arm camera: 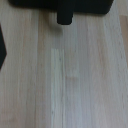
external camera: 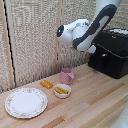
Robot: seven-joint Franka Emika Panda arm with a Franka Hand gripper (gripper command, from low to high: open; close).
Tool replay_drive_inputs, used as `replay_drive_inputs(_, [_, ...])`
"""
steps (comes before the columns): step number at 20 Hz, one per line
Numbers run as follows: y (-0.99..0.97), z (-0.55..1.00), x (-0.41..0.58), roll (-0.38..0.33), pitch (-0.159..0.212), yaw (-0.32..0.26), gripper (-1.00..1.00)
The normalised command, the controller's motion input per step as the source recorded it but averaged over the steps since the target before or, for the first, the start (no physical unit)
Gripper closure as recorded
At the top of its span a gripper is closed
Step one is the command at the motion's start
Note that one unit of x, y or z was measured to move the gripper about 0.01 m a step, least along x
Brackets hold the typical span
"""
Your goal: Carefully navigate your gripper to the air fryer's handle. Confidently seize the handle using your gripper. Gradually bring the handle toward yourself to access the air fryer.
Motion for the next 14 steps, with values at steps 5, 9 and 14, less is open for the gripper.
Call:
replay_drive_inputs(5, [-0.68,-0.23,-0.026,0.014,-0.106,0.042,-1.0])
replay_drive_inputs(9, [-0.68,-0.22,-0.045,0.018,-0.09,0.101,-1.0])
replay_drive_inputs(14, [-0.65,-0.17,-0.134,-0.01,-0.022,0.118,-1.0])
